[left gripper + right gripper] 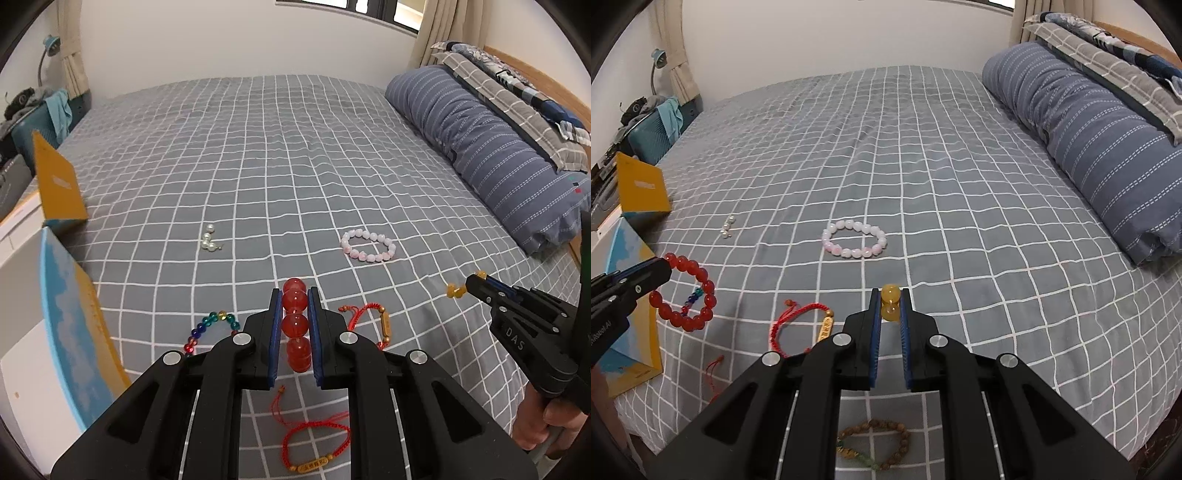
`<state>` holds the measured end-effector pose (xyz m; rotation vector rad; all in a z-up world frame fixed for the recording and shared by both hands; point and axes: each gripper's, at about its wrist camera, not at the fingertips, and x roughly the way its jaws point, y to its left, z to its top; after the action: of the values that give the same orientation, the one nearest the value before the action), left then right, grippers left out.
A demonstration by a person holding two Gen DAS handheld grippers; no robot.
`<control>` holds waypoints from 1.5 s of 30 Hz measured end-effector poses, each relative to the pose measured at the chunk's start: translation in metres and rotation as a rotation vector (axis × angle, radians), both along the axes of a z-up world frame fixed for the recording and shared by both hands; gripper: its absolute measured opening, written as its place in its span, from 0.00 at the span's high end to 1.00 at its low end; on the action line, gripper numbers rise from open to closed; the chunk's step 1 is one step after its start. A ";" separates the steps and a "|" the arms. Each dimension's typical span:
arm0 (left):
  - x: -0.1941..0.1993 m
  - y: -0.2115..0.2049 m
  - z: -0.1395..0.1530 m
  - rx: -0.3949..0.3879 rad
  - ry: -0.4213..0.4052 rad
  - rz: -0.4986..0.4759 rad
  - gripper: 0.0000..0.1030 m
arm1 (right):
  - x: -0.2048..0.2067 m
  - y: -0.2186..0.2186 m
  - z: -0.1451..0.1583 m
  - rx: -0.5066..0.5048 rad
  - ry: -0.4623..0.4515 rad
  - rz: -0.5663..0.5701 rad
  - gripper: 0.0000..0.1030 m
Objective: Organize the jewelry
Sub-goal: 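Carry the red bracelet and gold charm over the white box with both tools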
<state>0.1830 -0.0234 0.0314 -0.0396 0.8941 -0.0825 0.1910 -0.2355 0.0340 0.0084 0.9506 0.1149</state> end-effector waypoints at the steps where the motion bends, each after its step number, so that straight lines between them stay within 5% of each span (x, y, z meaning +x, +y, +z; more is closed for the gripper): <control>1: -0.002 0.000 0.001 0.003 -0.002 0.003 0.87 | -0.002 0.000 0.002 0.001 -0.002 0.001 0.91; 29: -0.071 0.060 0.068 0.044 -0.111 0.159 0.87 | -0.034 0.088 0.058 0.063 -0.055 0.168 0.91; 45: -0.117 0.149 0.087 0.052 -0.135 0.357 0.87 | -0.052 0.209 0.090 0.092 -0.090 0.393 0.91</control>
<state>0.0663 0.1256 0.1187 -0.1430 0.7427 0.2677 0.1392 -0.0263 0.1241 -0.0984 0.8468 0.5185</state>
